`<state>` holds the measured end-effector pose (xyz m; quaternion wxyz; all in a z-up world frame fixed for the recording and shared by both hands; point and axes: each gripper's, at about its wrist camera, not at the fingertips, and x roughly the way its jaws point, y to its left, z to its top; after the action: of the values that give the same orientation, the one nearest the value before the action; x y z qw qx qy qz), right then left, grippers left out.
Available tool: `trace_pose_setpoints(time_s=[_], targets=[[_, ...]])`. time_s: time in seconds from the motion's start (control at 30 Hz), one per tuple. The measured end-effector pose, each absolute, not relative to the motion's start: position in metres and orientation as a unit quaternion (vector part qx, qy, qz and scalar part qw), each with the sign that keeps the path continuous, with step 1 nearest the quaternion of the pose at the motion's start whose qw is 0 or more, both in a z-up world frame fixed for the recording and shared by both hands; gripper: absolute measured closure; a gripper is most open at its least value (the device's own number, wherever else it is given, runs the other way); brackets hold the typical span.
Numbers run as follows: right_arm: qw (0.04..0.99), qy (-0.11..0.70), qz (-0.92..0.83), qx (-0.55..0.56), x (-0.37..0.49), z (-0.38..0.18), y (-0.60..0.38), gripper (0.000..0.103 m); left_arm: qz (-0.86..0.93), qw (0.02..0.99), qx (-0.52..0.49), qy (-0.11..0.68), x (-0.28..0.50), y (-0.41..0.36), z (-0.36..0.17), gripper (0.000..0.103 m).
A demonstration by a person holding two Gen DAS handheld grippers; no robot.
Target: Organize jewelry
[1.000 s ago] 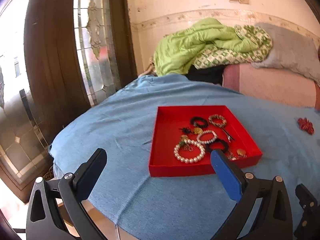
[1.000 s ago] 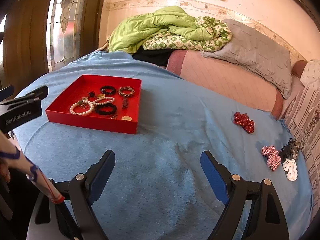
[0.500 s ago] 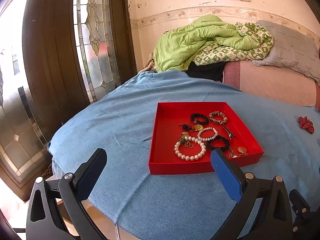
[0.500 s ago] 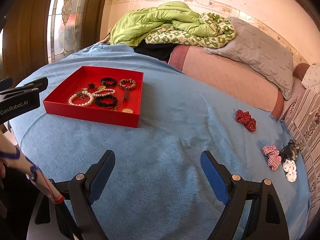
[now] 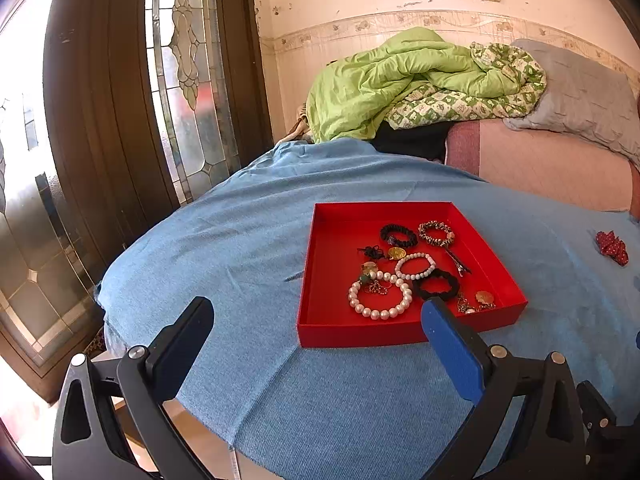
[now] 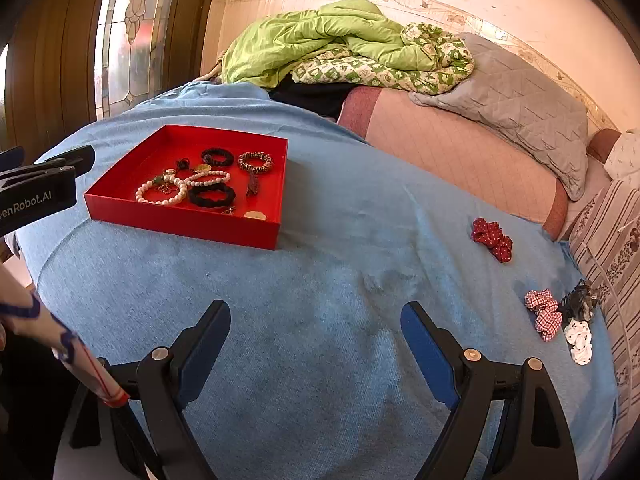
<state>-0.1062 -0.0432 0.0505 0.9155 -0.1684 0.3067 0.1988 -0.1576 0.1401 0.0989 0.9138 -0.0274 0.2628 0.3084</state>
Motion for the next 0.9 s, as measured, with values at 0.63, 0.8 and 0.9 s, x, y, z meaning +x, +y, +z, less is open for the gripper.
trace_pose_setpoints(time_s=[0.63, 0.8, 0.9], targets=[[0.915, 0.306, 0.199, -0.173, -0.1063, 0.049, -0.0428, 0.013, 0.308, 0.914, -0.028, 0.263, -0.1572, 0.1404, 0.0987, 0.0], [0.915, 0.306, 0.199, -0.173, -0.1062, 0.049, -0.0431, 0.013, 0.307, 0.914, -0.028, 0.265, -0.1572, 0.1408, 0.0984, 0.0], [0.914, 0.306, 0.199, -0.174, -0.106, 0.0491, -0.0433, 0.013, 0.306, 0.914, -0.029, 0.264, -0.1575, 0.1417, 0.097, 0.0]])
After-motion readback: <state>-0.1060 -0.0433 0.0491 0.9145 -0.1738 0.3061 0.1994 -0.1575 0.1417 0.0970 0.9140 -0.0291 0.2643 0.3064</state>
